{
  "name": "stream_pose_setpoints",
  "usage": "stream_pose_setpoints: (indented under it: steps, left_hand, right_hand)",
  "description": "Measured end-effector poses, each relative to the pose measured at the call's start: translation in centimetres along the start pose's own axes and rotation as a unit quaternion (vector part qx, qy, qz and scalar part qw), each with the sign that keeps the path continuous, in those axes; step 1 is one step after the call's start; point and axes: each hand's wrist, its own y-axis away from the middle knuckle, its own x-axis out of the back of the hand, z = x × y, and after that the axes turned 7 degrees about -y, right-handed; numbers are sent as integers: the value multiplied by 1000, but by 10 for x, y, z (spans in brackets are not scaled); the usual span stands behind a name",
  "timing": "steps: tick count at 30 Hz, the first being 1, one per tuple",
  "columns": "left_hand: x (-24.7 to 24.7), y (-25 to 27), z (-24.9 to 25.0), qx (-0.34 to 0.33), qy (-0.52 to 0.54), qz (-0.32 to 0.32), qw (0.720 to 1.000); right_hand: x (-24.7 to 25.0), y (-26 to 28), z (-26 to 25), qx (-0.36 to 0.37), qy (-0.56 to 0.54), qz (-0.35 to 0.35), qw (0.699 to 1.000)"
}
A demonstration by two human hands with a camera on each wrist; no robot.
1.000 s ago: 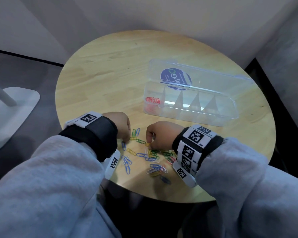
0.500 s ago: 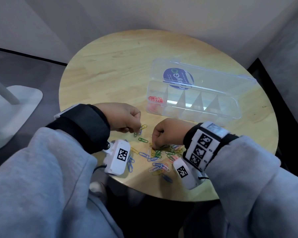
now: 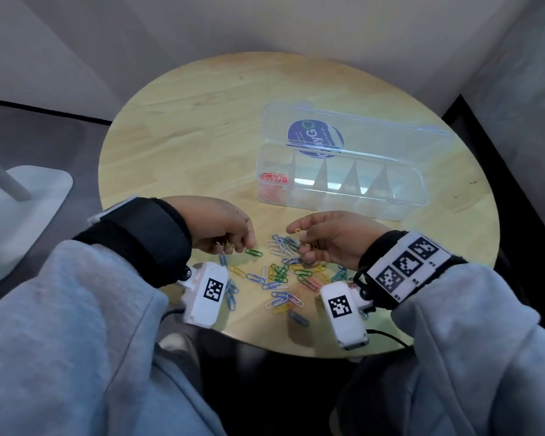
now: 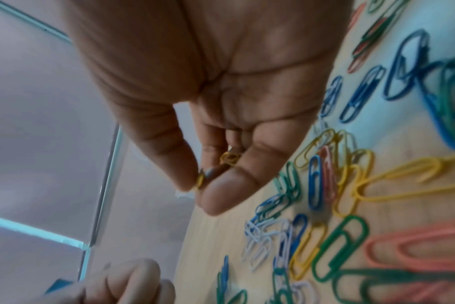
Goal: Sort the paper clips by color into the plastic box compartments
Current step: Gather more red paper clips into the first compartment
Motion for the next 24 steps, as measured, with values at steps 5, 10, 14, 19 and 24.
stream_pose_setpoints:
  steps: [5, 10, 14, 19, 24]
  left_hand:
    - [-1, -3, -1, 3, -21, -29, 999]
    - [-1, -6, -4, -19, -47, -13, 999]
    - [-2, -6, -7, -23, -193, 9, 981]
    - [-8, -7, -5, -26, -296, 29, 954]
    - [-12, -13, -7, -16, -335, 26, 942]
  right_hand:
    - [4, 3, -4, -4, -43, 30, 999]
    - [4, 1, -3, 6, 145, 46, 988]
    - [1, 4, -4, 2, 418, 58, 907]
    - [-7, 9, 0, 7, 503, 83, 860]
    - [-12, 7, 2, -3, 527, 81, 846]
